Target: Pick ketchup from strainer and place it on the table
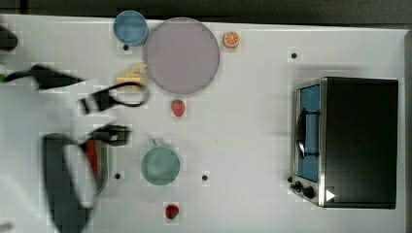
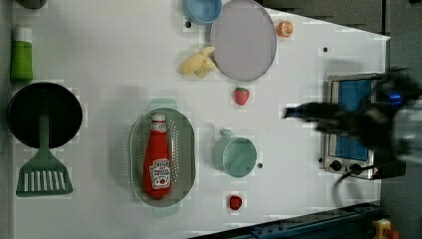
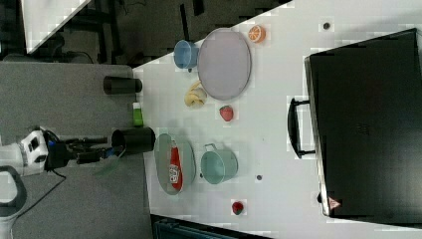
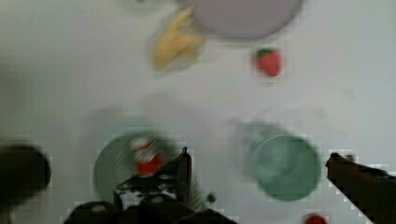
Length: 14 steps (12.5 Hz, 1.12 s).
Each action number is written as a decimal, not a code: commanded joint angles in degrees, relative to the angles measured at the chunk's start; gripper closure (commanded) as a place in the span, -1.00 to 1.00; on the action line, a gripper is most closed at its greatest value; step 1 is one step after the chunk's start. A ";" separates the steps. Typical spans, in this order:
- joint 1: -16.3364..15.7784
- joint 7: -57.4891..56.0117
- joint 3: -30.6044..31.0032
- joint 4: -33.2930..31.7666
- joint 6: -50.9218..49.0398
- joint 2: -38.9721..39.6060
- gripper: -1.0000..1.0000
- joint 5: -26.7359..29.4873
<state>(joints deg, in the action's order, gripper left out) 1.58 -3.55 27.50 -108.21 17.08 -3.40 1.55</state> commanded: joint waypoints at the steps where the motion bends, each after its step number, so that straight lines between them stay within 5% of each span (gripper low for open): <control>1: -2.03 -0.86 6.70 -1.72 2.24 1.60 -1.00 0.53; 6: -2.82 3.58 13.82 -6.67 9.92 9.53 -1.00 -1.59; 14: -5.25 15.83 13.95 -16.49 32.27 23.79 -1.00 -13.85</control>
<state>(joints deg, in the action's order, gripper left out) -3.67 7.36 41.88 -123.88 48.46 21.21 -11.07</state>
